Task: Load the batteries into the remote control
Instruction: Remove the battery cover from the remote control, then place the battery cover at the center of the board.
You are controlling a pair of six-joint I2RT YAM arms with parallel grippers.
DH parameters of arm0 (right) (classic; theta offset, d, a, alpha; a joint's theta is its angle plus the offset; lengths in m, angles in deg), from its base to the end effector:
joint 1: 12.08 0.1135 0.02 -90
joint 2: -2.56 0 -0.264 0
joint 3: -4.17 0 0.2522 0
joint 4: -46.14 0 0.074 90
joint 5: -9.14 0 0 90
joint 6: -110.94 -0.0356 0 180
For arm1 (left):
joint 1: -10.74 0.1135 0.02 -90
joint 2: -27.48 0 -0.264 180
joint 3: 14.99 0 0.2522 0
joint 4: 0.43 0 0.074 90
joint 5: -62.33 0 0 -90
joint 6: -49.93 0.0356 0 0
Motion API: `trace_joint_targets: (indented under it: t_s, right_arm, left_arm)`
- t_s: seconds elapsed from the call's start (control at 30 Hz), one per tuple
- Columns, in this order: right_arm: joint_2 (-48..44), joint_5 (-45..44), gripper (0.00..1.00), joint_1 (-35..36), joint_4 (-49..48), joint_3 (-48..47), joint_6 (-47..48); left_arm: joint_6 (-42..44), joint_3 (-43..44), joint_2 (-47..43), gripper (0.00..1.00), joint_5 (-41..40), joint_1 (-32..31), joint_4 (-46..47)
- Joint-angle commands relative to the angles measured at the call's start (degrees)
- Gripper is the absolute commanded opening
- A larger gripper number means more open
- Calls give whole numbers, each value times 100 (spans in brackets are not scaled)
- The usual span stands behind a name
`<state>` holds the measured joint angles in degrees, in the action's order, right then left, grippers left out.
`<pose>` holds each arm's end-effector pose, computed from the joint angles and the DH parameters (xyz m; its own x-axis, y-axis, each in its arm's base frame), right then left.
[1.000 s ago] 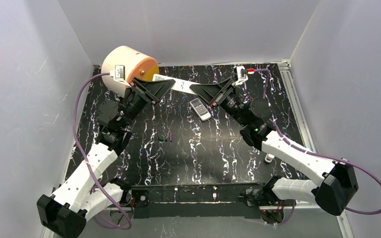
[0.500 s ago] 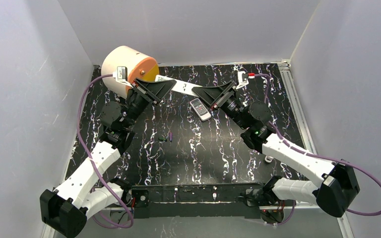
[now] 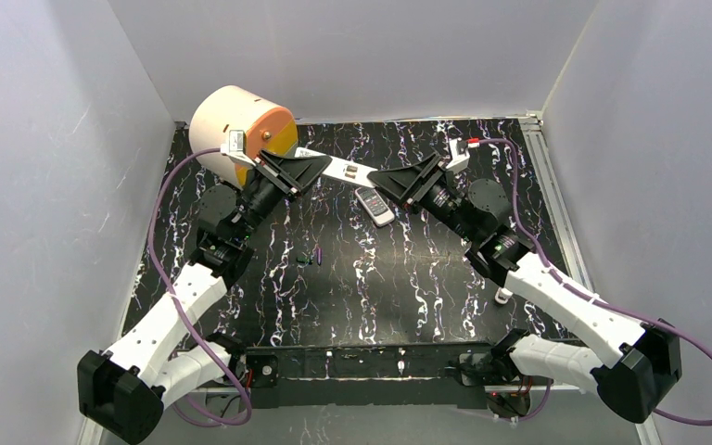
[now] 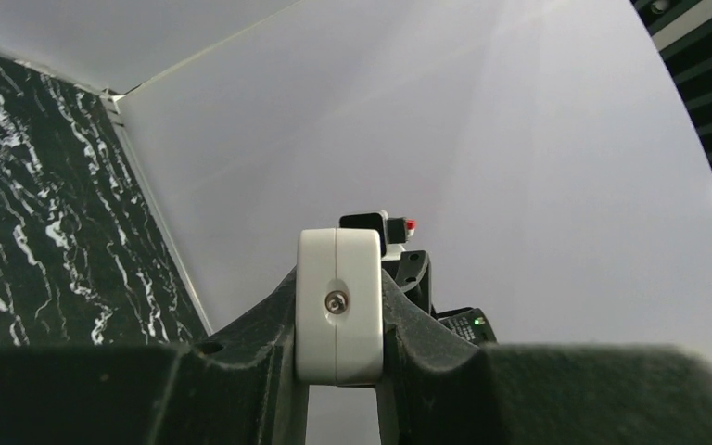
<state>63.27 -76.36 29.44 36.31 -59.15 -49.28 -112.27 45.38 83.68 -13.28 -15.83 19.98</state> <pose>0.1851 0.1676 0.3788 -0.6212 0.7029 -0.3464 -0.3948 0.1010 0.9132 0.1958 -0.1078 0.3963 -0.4912 -0.7855 -0.3764 0.5485 0.0568 -0.8342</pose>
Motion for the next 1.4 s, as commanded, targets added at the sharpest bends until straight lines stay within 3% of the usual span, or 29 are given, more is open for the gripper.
trace_joint_targets:
  t_s: [0.0,0.3,0.67,0.83,0.97,1.07,1.37]
  right_arm:
    - [-70,-37,48,-65,764,-248,236]
    - [-194,-2,35,-80,1443,-446,442]
    - [-225,112,1,-91,1922,-503,604]
    - [-546,-189,1,-91,1743,-276,779]
    - [-302,-1125,1,-186,3207,-511,1423]
    - [-61,-1301,1,-360,3408,-199,1665]
    - [780,-623,1,-1230,3050,836,2455]
  left_arm:
    - [235,-3,-165,0,-113,11,61]
    - [882,85,-128,0,-120,26,-275]
    - [2015,119,-80,0,-197,16,-760]
    - [2938,120,-178,0,-249,22,-1340]
    - [3531,318,-42,0,-613,24,-2391]
    - [3681,236,-79,0,-573,26,-2609]
    - [4837,549,-158,0,1290,21,-3954]
